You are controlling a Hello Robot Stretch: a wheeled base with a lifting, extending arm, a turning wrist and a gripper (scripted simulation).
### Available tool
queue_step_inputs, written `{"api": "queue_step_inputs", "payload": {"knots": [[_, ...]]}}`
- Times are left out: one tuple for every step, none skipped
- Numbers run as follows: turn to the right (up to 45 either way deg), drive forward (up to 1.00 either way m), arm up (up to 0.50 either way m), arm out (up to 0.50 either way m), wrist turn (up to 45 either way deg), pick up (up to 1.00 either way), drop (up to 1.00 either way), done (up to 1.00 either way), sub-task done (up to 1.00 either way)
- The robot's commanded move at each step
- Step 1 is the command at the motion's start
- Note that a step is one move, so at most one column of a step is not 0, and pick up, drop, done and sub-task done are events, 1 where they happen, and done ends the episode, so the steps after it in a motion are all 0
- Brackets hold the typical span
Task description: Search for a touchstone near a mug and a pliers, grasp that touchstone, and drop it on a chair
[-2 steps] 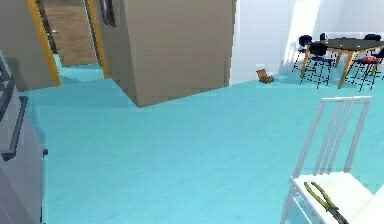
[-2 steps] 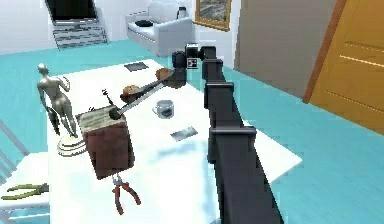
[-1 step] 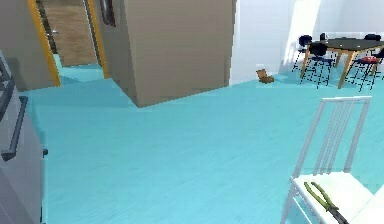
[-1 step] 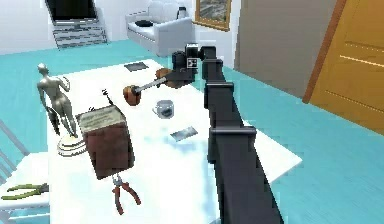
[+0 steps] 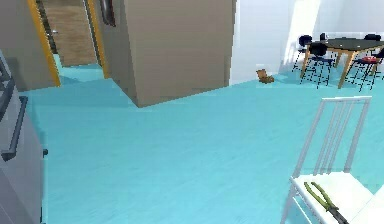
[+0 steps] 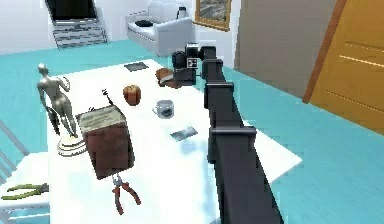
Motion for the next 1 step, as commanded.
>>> {"api": "queue_step_inputs", "payload": {"knots": [[0.0,0.0,-0.3,0.0,0.0,0.0,0.0,0.0,0.0]]}}
